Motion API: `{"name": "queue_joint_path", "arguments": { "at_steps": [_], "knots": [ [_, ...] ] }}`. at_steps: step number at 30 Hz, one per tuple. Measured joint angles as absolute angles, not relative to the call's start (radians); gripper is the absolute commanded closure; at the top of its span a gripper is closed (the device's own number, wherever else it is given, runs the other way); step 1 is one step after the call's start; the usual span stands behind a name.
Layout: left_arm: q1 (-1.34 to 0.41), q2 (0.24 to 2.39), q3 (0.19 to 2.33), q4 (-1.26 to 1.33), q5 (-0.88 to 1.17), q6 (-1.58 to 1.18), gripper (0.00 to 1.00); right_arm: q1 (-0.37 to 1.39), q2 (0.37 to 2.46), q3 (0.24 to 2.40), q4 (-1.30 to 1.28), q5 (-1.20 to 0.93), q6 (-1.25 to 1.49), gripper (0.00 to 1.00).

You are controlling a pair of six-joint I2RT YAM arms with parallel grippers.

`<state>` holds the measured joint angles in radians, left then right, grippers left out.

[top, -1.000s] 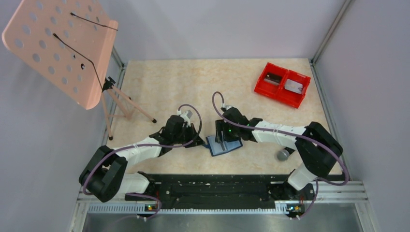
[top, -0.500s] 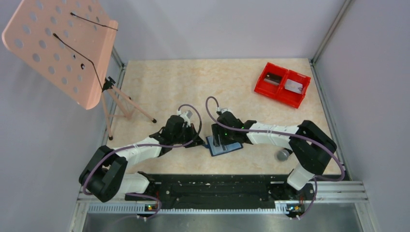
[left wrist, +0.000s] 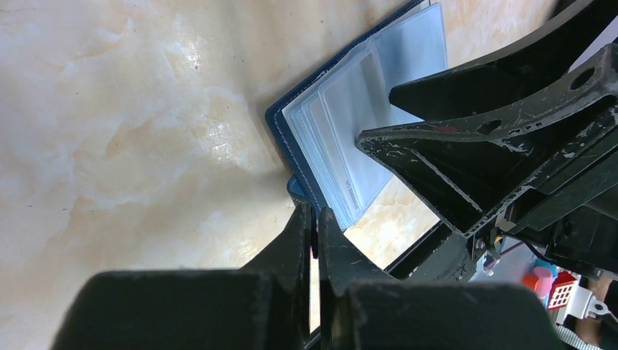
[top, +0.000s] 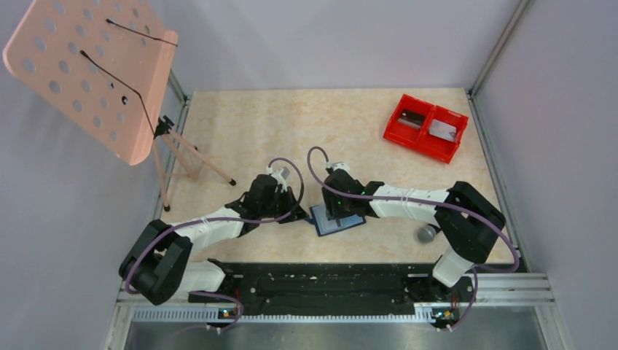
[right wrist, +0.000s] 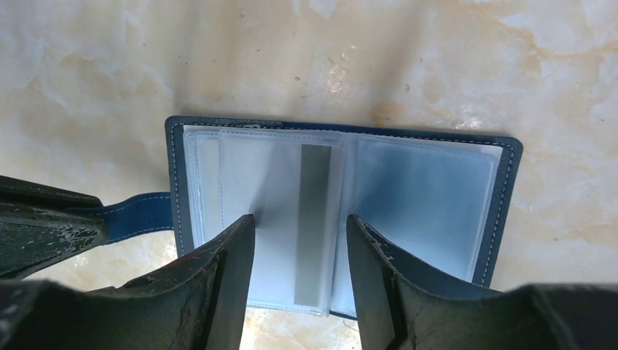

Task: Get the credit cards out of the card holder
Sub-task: Remove the credit card from the card holder.

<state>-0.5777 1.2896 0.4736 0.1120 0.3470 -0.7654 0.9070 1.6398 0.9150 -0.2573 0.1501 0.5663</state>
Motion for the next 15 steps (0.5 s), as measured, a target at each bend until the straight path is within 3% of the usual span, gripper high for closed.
{"name": "queue_joint_path", "arguments": {
  "at_steps": [4,15],
  "knots": [
    [-0.578,1.290,0.473,0.113,0.347,-0.765,1.00,0.907,1.640,0.918,-0.271,0.164,0.562,0.42],
    [-0.578,1.290,0.473,0.113,0.347,-0.769,1.00,0.916,1.636,0.918,-0.272,0.145,0.560,0.42]
  ]
}}
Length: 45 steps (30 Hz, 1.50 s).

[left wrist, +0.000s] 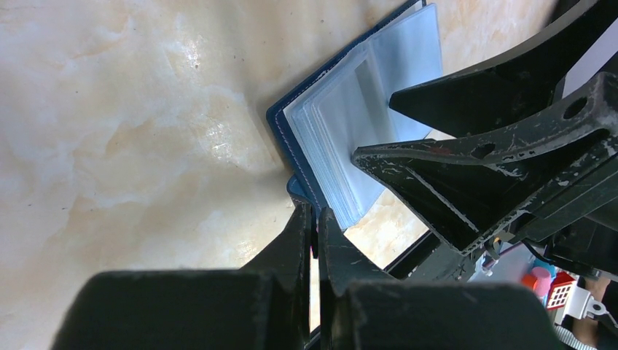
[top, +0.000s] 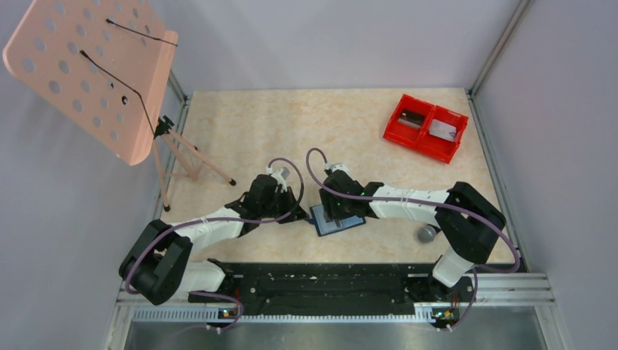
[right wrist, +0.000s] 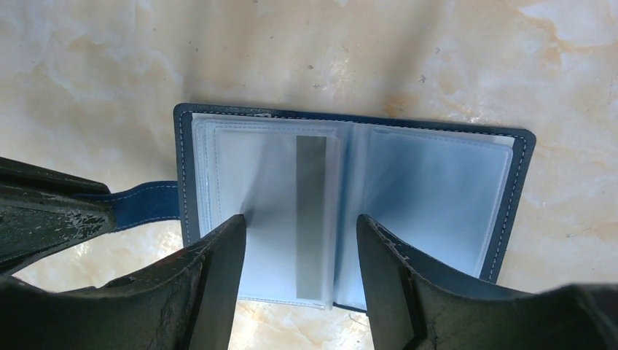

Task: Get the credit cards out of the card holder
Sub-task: Remove the credit card from the card holder.

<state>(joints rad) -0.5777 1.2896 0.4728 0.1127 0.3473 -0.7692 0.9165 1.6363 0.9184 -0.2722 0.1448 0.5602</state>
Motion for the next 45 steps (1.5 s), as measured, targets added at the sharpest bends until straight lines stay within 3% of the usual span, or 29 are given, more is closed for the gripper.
{"name": "queue_joint_path", "arguments": {
  "at_steps": [29,45],
  "knots": [
    [-0.578,1.290,0.473,0.113,0.347,-0.773,1.00,0.962,1.652,0.939,-0.283,0.175,0.559,0.35],
    [-0.578,1.290,0.473,0.113,0.347,-0.773,1.00,0.980,1.666,0.958,-0.308,0.229,0.559,0.41]
  ]
}}
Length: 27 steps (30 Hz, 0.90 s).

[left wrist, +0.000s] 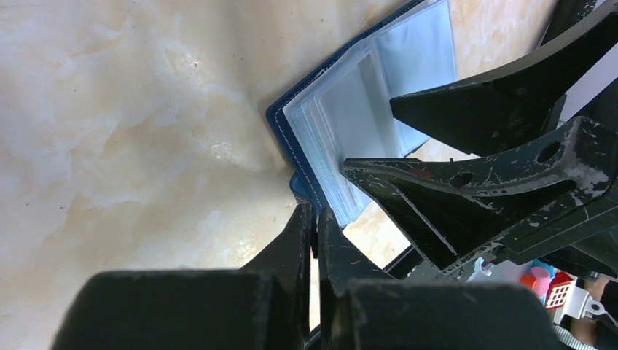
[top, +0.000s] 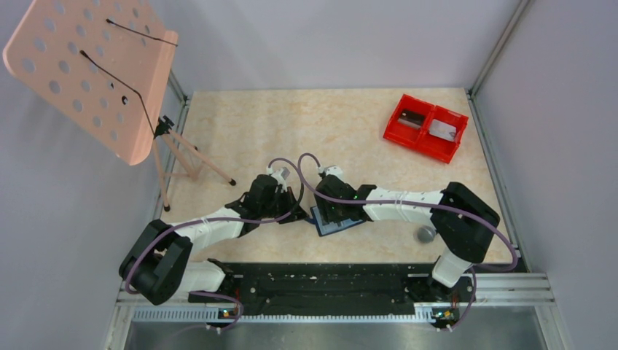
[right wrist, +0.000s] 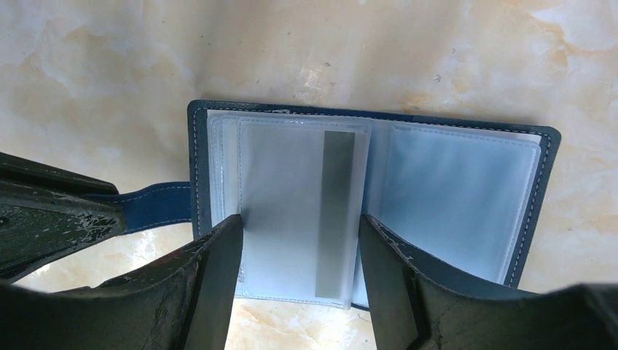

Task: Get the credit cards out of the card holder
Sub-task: Remove the credit card from the card holder.

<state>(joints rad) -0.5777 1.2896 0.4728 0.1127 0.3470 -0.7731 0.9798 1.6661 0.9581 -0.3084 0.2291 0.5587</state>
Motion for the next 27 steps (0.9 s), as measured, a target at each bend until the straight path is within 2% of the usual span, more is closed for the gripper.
{"name": "queue_joint_path", "arguments": {
  "at_steps": [27],
  "knots": [
    [-0.578,1.290,0.463,0.121,0.343,-0.776,1.00,0.984,1.621,0.971,-0.424,0.364,0.558,0.41]
  ]
}}
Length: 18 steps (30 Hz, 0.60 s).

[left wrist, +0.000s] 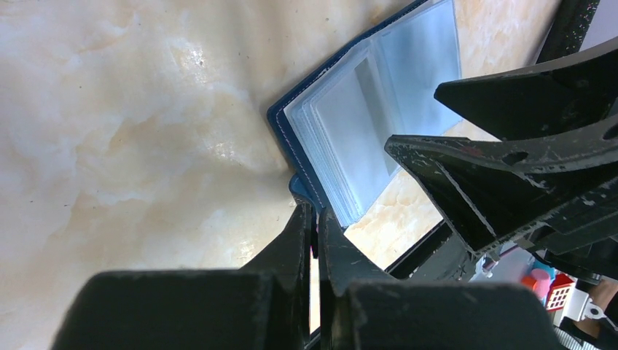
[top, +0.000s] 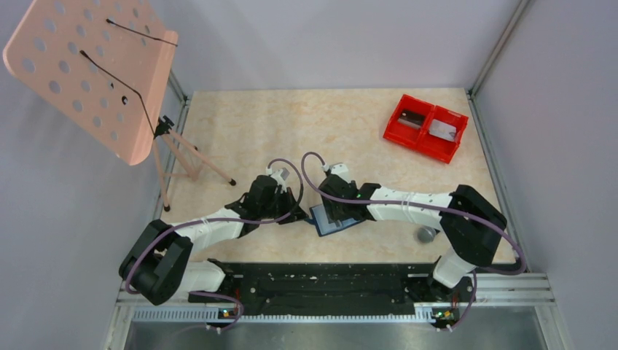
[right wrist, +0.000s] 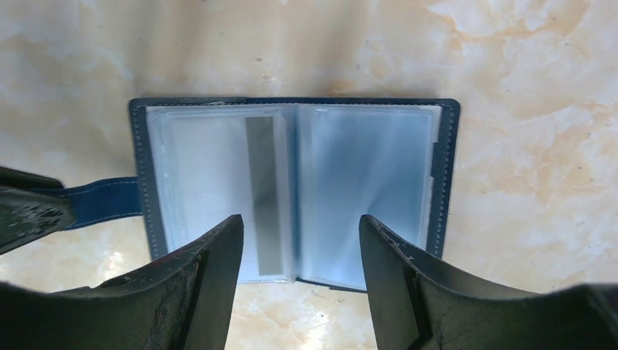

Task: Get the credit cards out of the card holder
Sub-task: Remove the credit card from the card holder.

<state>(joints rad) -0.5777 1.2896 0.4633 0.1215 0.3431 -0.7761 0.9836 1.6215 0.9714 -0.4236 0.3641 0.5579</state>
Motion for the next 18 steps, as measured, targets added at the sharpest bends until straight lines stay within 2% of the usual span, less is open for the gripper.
{"name": "queue_joint_path", "arguments": {
  "at_steps": [10,18],
  "knots": [
    [-0.578,1.289,0.460,0.125,0.343,-0.780,1.00,0.984,1.609,0.971,-0.341,0.217,0.558,0.45],
    [-0.578,1.289,0.453,0.129,0.343,-0.781,1.00,0.984,1.620,0.971,-0.316,0.180,0.559,0.50]
  ]
}}
